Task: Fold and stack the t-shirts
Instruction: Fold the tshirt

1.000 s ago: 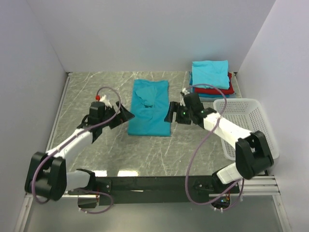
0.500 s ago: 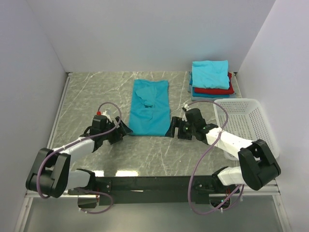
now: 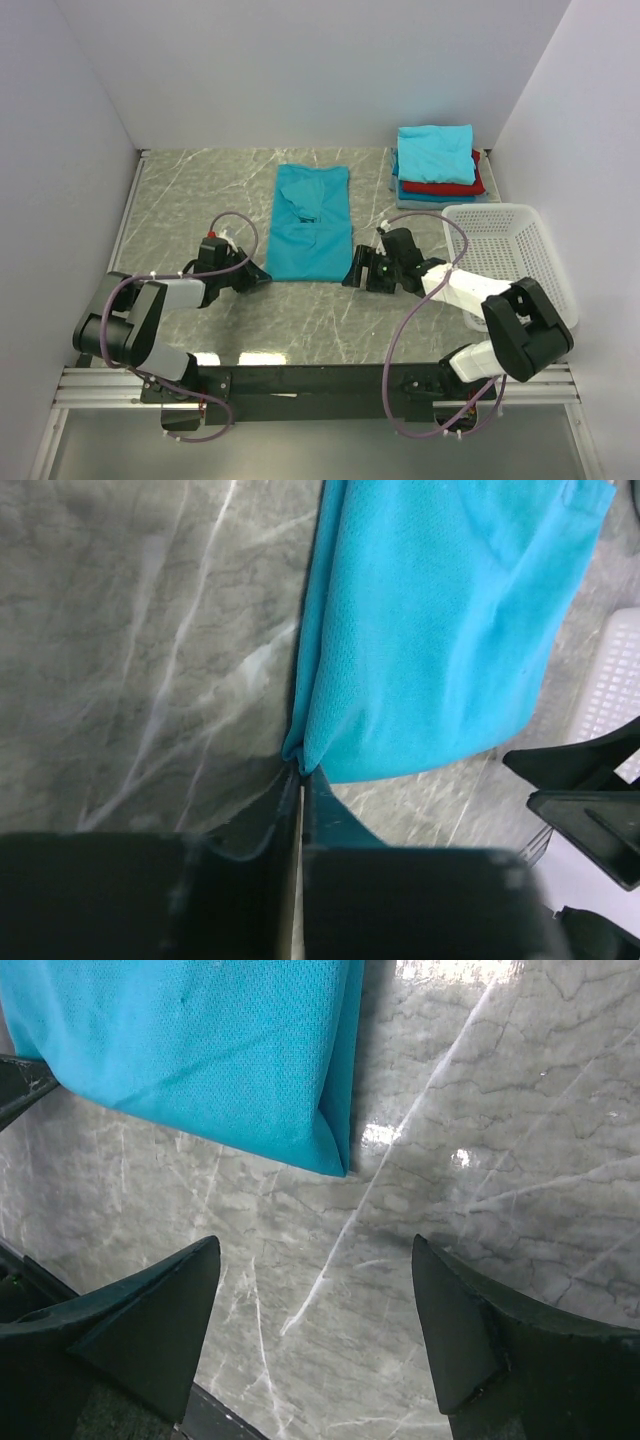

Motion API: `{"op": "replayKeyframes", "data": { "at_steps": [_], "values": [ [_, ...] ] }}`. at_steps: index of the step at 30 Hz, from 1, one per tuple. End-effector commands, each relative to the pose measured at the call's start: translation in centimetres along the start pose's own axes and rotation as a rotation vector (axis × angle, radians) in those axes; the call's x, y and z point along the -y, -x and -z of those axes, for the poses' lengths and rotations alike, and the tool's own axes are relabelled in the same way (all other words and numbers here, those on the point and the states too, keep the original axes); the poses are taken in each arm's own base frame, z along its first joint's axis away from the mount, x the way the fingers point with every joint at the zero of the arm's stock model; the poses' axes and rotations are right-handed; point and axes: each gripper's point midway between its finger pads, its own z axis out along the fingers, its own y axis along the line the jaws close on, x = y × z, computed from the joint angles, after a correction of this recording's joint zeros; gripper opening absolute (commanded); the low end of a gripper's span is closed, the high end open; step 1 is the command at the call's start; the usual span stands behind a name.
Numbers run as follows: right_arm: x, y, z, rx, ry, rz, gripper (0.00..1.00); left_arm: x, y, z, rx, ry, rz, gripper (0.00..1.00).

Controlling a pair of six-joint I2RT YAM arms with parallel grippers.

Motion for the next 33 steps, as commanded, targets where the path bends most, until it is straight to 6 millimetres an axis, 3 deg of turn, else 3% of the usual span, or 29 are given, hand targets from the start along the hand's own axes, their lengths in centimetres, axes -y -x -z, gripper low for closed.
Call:
{"op": "replayKeyframes", "data": {
  "at_steps": [1,9,10,12,14,18,22,23,27,33],
  "values": [
    [-0.5,0.9,-0.5,0.038,0.016,0.002,0.83,-3.1,-1.3,-0.3,-0.034,0.121,0.01,0.0],
    [-0.3,1.5,-2.1,0.025,-0.009,-0.032,0.69,-2.9,-1.7,-0.3,-0.037,0.095,0.008,0.0],
    [-0.2,1.3,-2.5,0.013,-0.014,-0.034,0.61,-2.9,-1.8,-0.3,-0.038,0.087,0.007,0.0],
    [0.0,1.2,-2.9,0.002,-0.016,-0.044,0.58,-2.9,-1.7,-0.2,-0.03,0.087,0.006,0.0],
    [-0.2,0.8,-3.2,-0.015,0.003,-0.053,0.46,-3.0,-1.4,-0.1,-0.017,0.098,0.004,0.0],
    [0.3,-0.1,-3.1,-0.047,-0.01,-0.054,0.33,-3.2,-1.6,0.3,-0.007,0.105,0.009,0.0],
    [1.1,-1.5,-2.9,-0.076,-0.02,-0.05,0.04,-3.3,-2.6,1.0,-0.009,0.075,0.031,0.0],
    [1.3,-1.6,-2.8,-0.077,-0.024,-0.045,0.01,-3.2,-2.7,1.2,0.0,0.068,0.035,0.0],
    [1.1,-2.0,-2.7,-0.076,-0.008,-0.033,0.0,-4.2,-3.9,1.9,0.007,0.076,0.047,0.0],
    [0.4,-3.4,-1.5,-0.084,-0.006,0.025,0.0,-3.7,-5.1,2.5,0.0,0.056,0.053,0.0]
  ]
}}
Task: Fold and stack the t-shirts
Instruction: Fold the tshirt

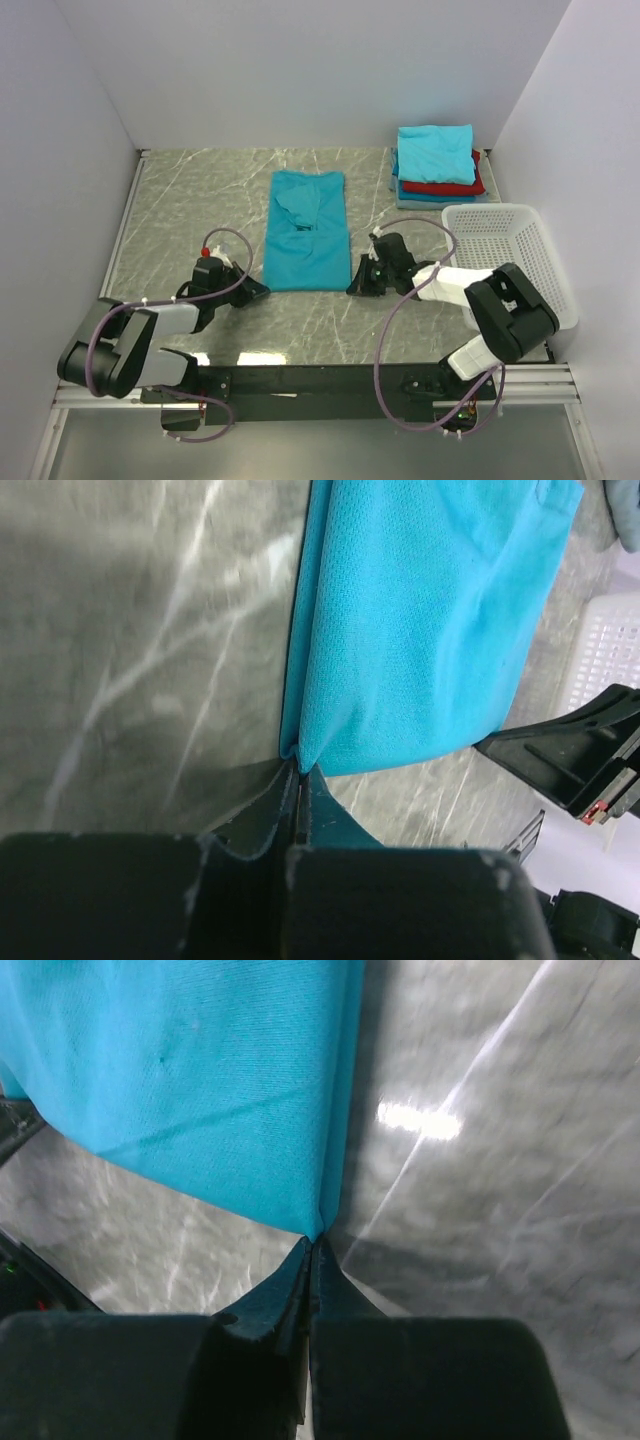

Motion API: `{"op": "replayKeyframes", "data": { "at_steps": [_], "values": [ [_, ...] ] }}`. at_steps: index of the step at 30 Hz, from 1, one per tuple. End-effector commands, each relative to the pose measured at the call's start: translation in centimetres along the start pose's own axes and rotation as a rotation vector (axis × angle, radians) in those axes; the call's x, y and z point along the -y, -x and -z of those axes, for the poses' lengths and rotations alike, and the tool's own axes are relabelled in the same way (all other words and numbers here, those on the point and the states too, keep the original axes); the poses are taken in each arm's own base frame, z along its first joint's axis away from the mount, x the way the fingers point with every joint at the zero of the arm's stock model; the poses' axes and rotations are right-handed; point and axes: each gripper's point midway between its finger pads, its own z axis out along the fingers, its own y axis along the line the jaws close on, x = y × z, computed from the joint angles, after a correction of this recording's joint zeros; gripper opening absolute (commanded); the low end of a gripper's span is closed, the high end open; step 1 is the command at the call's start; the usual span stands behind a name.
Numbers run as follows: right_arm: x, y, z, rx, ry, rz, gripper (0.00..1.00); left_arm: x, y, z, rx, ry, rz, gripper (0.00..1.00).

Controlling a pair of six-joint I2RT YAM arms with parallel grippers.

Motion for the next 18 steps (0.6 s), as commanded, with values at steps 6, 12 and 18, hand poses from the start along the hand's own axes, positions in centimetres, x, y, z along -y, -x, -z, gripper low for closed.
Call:
{"op": "replayKeyframes", "data": {
  "at_steps": [6,12,18],
  "values": [
    [-0.1,-4.6,2.4,-0.04,-0.065,0.088,0.0,-3.5,-4.1,2.4,-0.051,0.131,0.048,0.0],
    [0.4,-9.0,4.8,-0.089,-0.078,0.072,0.0,-4.0,-5.3,5.7,0.01,0.2,0.139,0.01],
    [-3.6,-12.1,8.1,-0.169,0.093,0.085,0.0,0.4,-5.0,9.9,0.05,0.037,0.223,0.01]
  ]
}}
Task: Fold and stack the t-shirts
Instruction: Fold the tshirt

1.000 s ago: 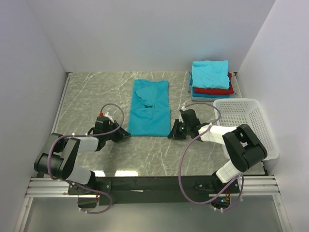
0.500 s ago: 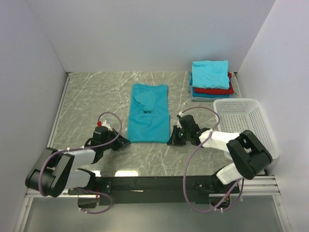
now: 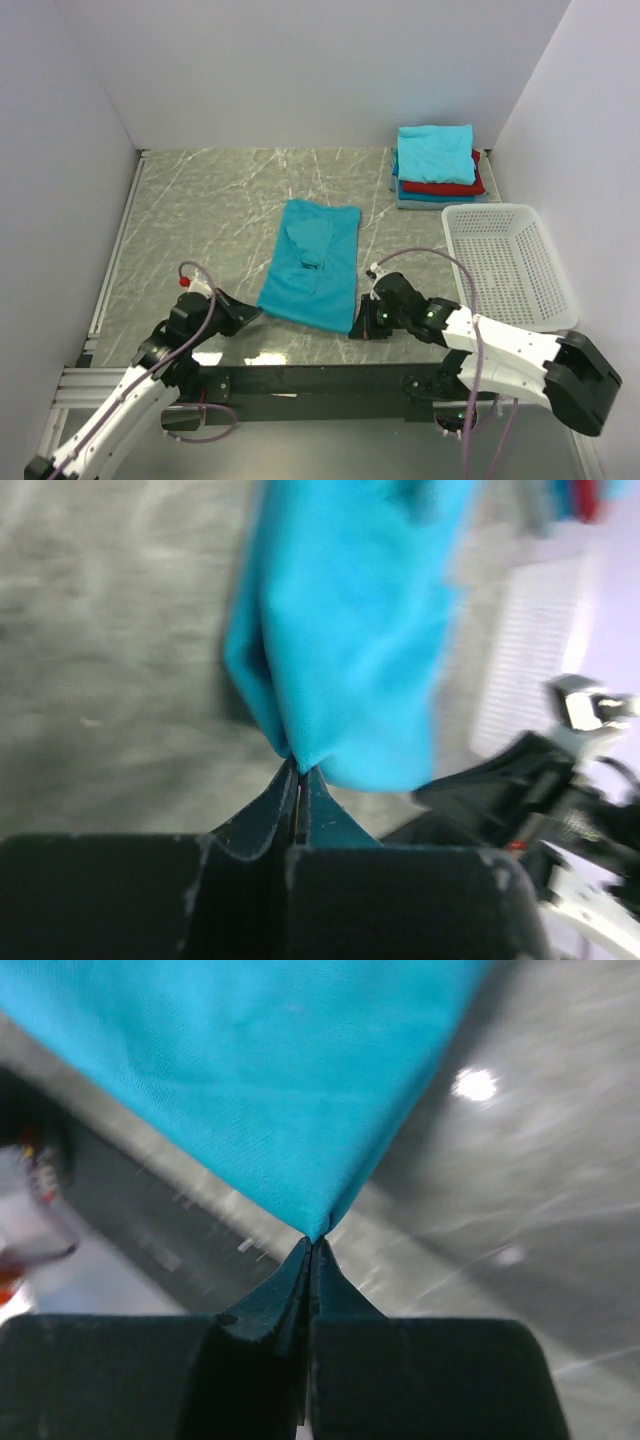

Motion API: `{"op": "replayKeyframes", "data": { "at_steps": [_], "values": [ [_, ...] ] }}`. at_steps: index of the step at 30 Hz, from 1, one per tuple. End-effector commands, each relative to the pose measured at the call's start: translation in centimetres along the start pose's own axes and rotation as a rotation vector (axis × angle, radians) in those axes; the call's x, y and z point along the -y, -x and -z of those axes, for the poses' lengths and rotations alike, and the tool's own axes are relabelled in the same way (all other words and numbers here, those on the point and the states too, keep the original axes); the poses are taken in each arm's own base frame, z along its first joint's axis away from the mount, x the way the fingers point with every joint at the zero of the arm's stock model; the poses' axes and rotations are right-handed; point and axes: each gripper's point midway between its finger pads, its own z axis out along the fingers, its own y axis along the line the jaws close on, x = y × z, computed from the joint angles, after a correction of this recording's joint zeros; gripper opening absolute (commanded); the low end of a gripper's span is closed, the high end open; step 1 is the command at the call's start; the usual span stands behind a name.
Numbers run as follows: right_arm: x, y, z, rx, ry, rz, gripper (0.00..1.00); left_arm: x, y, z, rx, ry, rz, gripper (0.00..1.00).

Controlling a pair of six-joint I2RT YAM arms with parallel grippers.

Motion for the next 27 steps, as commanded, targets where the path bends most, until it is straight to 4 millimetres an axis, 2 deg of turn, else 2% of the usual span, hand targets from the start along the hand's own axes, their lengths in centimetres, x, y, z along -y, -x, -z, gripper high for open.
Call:
{"op": "replayKeyframes", "data": {
  "at_steps": [1,3,5,6,7,9,10,11,12,13,15,16,19,22,23,25,26,27],
  "values": [
    [-3.0,-1.0,2.2,-0.035,0.103,-0.008,0.0,-0.1,0.0,2.4,0.021,0.053,0.108,0.01],
    [-3.6,-0.5,3.0,-0.018,0.11,0.005,0.0,1.9,0.9,3.3,0.056,-0.019,0.106,0.01],
    [-4.1,0.5,4.3,0.013,0.095,0.035,0.0,2.3,1.7,3.6,0.087,0.001,0.079,0.01],
    [-3.4,1.1,4.6,0.041,0.042,0.039,0.0,3.7,2.3,4.3,0.104,-0.021,0.063,0.01],
    [-4.0,2.4,5.3,0.081,0.04,0.068,0.0,3.7,2.9,4.1,0.12,0.015,0.046,0.01],
    [-4.3,3.8,5.9,0.119,0.023,0.09,0.0,6.1,4.4,4.5,0.167,-0.023,-0.013,0.01],
    [-4.6,5.4,6.3,0.155,0.02,0.09,0.0,7.0,4.8,4.4,0.173,-0.039,-0.034,0.01],
    [-4.8,6.2,6.4,0.172,0.027,0.09,0.0,6.9,5.6,3.8,0.198,-0.006,-0.06,0.01],
    [-5.0,7.1,6.6,0.19,0.033,0.091,0.0,9.0,6.6,3.7,0.226,-0.058,-0.076,0.01],
    [-5.3,8.1,6.9,0.207,0.032,0.098,0.0,9.2,6.8,2.9,0.217,-0.044,-0.087,0.01],
    [-4.9,9.9,7.3,0.247,0.012,0.085,0.0,11.7,8.4,2.7,0.267,-0.09,-0.127,0.0],
    [-5.1,10.8,7.6,0.263,0.013,0.099,0.0,11.5,8.7,1.8,0.266,-0.058,-0.147,0.0],
    [-4.3,13.2,8.3,0.304,-0.018,0.087,0.0,14.1,10.4,1.2,0.309,-0.095,-0.182,0.0],
    [-3.7,15.0,8.5,0.321,-0.031,0.068,0.0,15.4,11.5,-0.3,0.312,-0.063,-0.228,0.0],
    [-3.6,15.4,8.5,0.325,-0.03,0.061,0.0,16.6,12.2,-0.2,0.328,-0.075,-0.244,0.0],
    [-3.4,16.2,8.3,0.315,-0.013,0.048,0.0,16.8,12.9,-1.0,0.337,-0.052,-0.244,0.0],
    [-3.3,16.5,8.2,0.313,-0.013,0.044,0.0,17.7,13.7,-0.9,0.356,-0.065,-0.254,0.0],
    [-3.3,17.2,8.1,0.312,-0.011,0.038,0.0,17.9,14.1,-1.1,0.361,-0.058,-0.255,0.0]
  ]
}}
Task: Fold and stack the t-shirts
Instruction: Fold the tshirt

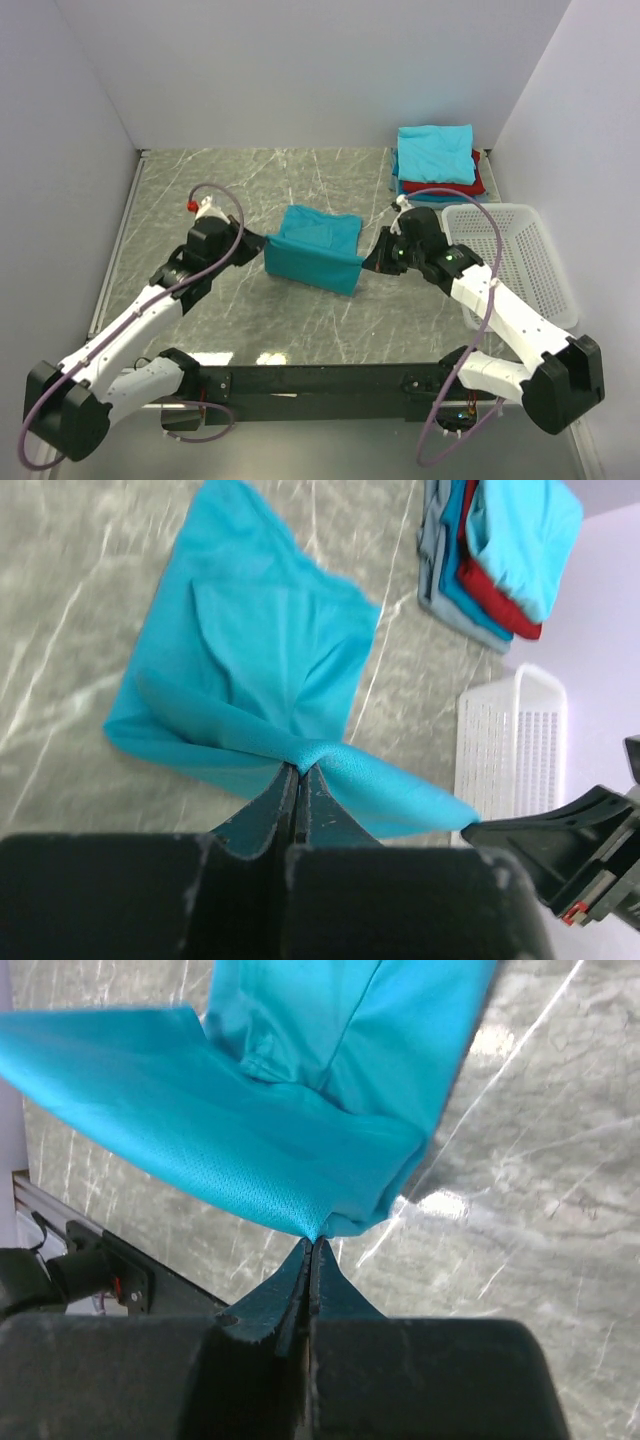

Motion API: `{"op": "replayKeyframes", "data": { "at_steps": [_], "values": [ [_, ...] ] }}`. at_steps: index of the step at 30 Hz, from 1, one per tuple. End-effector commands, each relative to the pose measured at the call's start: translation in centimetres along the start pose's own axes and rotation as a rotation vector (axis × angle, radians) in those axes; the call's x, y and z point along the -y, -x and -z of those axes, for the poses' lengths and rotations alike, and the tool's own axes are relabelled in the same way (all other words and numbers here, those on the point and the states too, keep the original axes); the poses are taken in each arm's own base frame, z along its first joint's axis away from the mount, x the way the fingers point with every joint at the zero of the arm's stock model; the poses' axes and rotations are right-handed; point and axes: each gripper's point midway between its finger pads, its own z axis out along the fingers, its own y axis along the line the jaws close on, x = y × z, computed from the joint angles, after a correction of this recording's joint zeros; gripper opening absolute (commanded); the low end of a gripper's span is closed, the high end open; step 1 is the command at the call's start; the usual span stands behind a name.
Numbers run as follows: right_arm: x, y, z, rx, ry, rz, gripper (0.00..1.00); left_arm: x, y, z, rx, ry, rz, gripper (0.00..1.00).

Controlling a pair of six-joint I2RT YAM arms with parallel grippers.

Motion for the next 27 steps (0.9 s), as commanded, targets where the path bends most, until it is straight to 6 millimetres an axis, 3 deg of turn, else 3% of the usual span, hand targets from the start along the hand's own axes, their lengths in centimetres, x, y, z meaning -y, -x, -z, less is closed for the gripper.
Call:
{"op": "replayKeyframes", "data": {
  "at_steps": [1,9,13,17,27],
  "values": [
    [-0.7,2.6,0.1,0.031,0.034,0.035,0.0,2.7,4.2,-1.0,0.12,-0.045,-0.062,0.0],
    [-0.1,6.6,-0.6,0.065,0.046,-0.004,0.0,3.9,8.8,-3.5,0.157,-0.085,-0.055,0.0],
    [0.3,7.7,-1.3,0.058,0.047,-0.013,0.0,3.8,9.2,-5.9,0.114,-0.077,-0.083,0.0],
    [0.7,8.4,-2.1,0.029,0.056,-0.032,0.0,4.9,10.2,-7.9,0.089,-0.117,-0.095,0.0],
    [2.9,10.5,-4.7,0.001,0.031,-0.083,0.0,4.5,10.5,-13.6,0.008,-0.143,-0.098,0.0]
  ]
}}
